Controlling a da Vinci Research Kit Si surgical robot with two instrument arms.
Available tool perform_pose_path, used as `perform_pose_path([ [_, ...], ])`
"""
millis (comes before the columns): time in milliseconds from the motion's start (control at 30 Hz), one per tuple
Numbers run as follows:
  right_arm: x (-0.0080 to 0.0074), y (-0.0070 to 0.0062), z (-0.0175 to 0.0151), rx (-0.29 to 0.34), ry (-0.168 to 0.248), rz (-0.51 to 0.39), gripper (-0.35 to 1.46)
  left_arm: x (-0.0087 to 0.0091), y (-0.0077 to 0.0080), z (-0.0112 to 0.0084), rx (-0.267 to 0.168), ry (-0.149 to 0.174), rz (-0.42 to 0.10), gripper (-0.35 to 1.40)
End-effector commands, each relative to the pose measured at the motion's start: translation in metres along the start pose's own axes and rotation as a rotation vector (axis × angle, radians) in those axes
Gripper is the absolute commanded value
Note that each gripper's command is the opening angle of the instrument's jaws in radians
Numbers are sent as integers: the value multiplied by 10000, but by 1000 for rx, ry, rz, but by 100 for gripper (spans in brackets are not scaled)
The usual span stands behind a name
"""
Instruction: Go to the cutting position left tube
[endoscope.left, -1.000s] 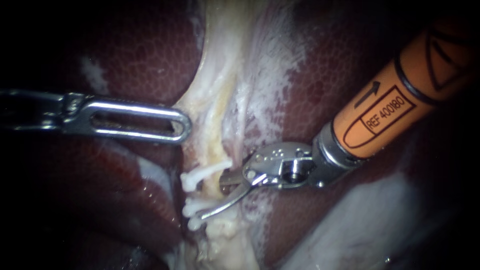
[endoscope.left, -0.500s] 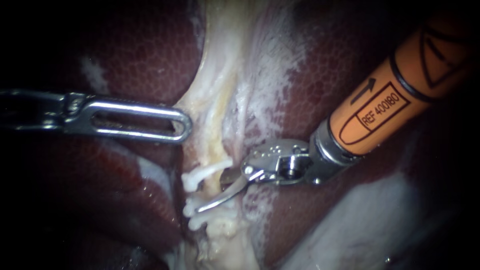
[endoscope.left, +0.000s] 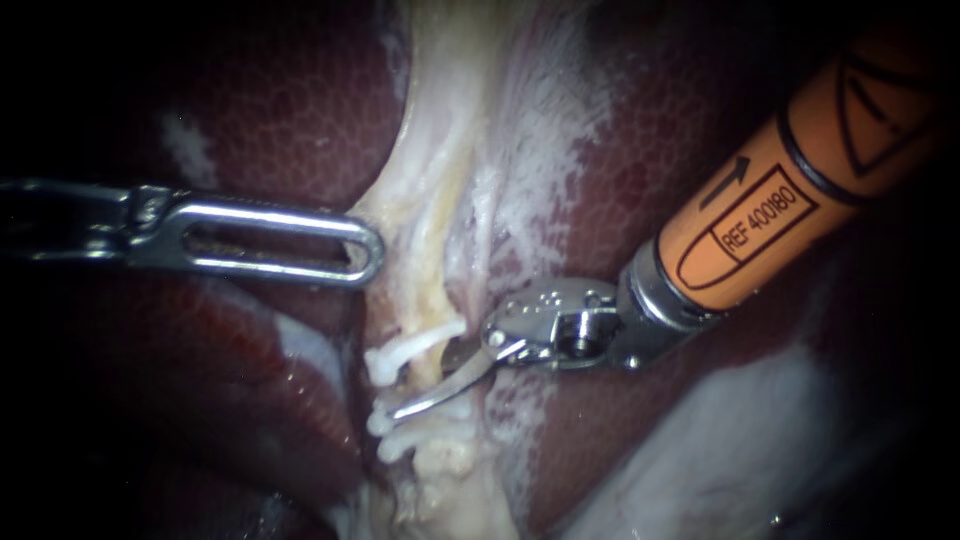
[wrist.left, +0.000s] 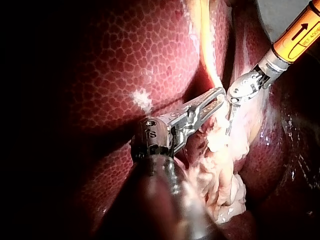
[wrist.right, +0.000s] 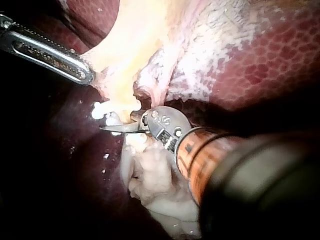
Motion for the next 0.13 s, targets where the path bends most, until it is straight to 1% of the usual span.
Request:
perform_pose_path([
  [33, 0, 0, 0, 1, -1, -1, 32, 0, 0, 0, 1, 0, 0, -35],
  [133, -1, 0, 0, 3, -1, -2, 32, 0, 0, 0, 0, 0, 0, -35],
])
